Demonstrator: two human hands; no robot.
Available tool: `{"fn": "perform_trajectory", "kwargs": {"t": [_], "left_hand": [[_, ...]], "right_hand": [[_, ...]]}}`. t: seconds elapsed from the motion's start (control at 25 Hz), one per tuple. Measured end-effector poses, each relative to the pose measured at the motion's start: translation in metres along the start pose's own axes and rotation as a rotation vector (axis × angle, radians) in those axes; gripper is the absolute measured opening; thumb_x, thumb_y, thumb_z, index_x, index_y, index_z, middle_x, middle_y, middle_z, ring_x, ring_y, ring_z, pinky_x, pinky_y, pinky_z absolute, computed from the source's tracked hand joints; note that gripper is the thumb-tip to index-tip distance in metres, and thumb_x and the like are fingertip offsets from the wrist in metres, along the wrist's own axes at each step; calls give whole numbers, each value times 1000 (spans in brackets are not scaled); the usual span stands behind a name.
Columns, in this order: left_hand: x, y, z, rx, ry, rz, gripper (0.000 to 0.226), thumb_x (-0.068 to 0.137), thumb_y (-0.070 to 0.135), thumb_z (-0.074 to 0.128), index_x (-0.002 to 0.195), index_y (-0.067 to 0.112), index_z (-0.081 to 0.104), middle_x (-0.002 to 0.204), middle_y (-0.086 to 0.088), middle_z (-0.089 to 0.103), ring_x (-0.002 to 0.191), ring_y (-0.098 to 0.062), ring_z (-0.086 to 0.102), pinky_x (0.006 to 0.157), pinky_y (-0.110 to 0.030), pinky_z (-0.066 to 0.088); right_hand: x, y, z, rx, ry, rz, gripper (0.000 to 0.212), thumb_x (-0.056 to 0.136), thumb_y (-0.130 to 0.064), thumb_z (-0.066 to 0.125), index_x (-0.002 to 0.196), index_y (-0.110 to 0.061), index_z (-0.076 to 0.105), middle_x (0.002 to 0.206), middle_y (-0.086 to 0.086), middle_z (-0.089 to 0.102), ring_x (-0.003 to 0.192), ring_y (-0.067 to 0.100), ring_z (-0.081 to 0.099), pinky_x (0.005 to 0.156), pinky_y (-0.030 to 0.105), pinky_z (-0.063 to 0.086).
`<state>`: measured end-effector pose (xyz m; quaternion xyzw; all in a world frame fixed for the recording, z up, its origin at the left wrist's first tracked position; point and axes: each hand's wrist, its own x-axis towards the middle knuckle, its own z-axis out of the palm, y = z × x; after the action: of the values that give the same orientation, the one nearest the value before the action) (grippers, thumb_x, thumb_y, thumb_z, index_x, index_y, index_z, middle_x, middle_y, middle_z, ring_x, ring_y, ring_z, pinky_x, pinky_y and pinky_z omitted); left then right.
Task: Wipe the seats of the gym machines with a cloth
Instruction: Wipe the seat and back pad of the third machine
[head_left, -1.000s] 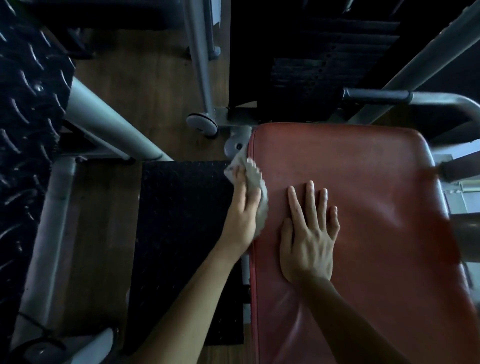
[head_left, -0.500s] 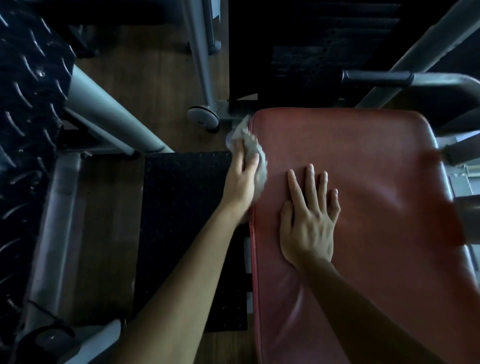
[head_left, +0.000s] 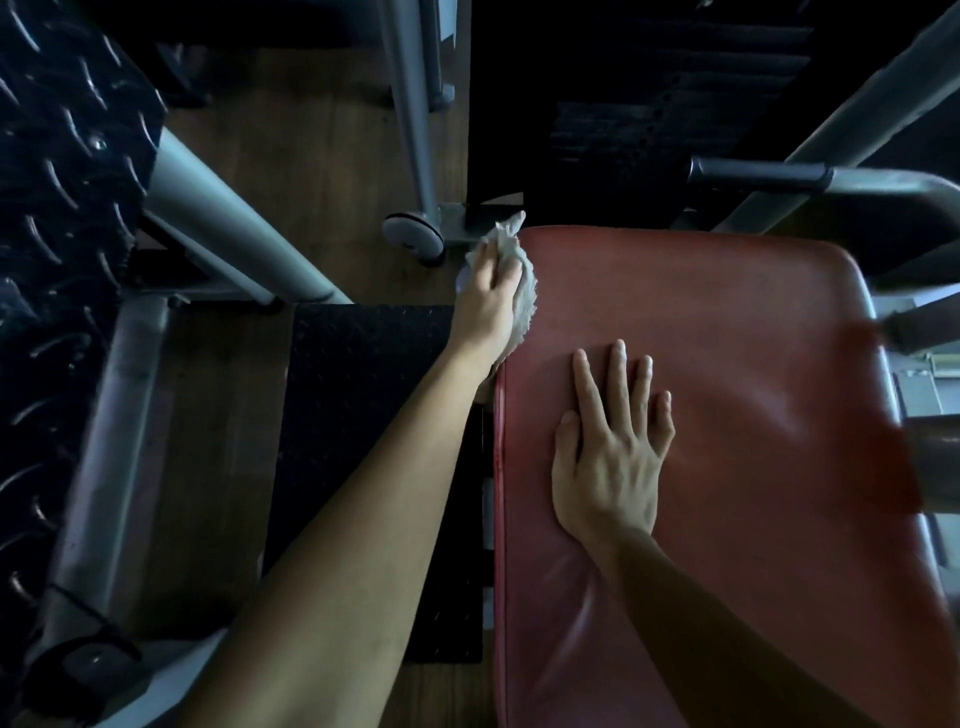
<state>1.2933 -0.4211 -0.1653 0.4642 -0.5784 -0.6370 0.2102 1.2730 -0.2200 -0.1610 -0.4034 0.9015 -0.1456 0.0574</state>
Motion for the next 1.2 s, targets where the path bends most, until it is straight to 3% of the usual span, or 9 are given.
{"fn": "perform_trajectory", "kwargs": {"t": [0.04,0.2,0.48,0.6,0.76,0.88,1.0,1.08,1.2], "left_hand": [[-7,-2,0,8,-9,25,45,106,31,45,150,23,42,144,0,53,119,-3,54,101,-8,40],[-57,-34,-7,14,-33,8,53,102,44,45,152,27,39,145,3,55,131,-9,53,116,-38,38],[-136,-49,-11,109,6,-30,47,103,47,42,149,35,42,139,14,58,128,-3,54,113,-39,42],[-161,-35,-6,186,111,-25,43,105,32,44,148,29,46,140,11,59,127,-1,53,112,-27,40],[-188,-2,0,267,272,40,43,101,15,46,142,24,53,123,18,62,102,23,52,87,5,34],[-200,25,20,323,299,178,44,100,12,49,143,22,53,130,13,61,111,14,55,91,3,34],[-205,40,62,395,186,309,45,98,6,57,142,14,53,129,13,58,119,23,39,94,5,32],[-203,36,89,440,32,286,37,96,16,63,133,12,61,139,9,51,126,14,40,103,-10,39],[-201,22,101,500,-57,243,22,100,36,56,114,22,67,141,3,57,117,-11,61,97,-29,50]], "right_hand": [[0,0,0,4,3,2,59,100,-32,31,159,-30,23,169,3,6,156,26,-3,125,52,4],[-2,0,-1,20,24,-13,58,101,-32,31,159,-29,25,169,4,10,156,26,-1,125,51,5],[-2,7,-9,367,113,52,53,96,-20,33,147,-20,50,162,-2,33,155,18,13,127,35,2],[0,13,-20,447,-2,28,52,96,-9,41,147,-19,49,163,-2,31,155,16,10,126,31,0],[-6,42,-49,342,-171,-54,52,102,-16,42,153,-27,39,166,-11,17,154,7,2,122,27,7],[-20,75,-69,378,-255,-51,50,102,-18,46,151,-29,42,165,-13,21,153,4,7,120,26,14],[-26,96,-88,564,-250,43,48,100,-15,54,146,-28,51,154,-9,44,146,6,34,117,18,24],[-27,104,-101,689,-181,179,43,101,-16,55,143,-28,55,141,-9,59,131,6,52,110,18,35],[-27,112,-114,841,-143,339,40,103,-19,52,142,-30,56,134,-12,64,124,2,57,109,27,43]]}}
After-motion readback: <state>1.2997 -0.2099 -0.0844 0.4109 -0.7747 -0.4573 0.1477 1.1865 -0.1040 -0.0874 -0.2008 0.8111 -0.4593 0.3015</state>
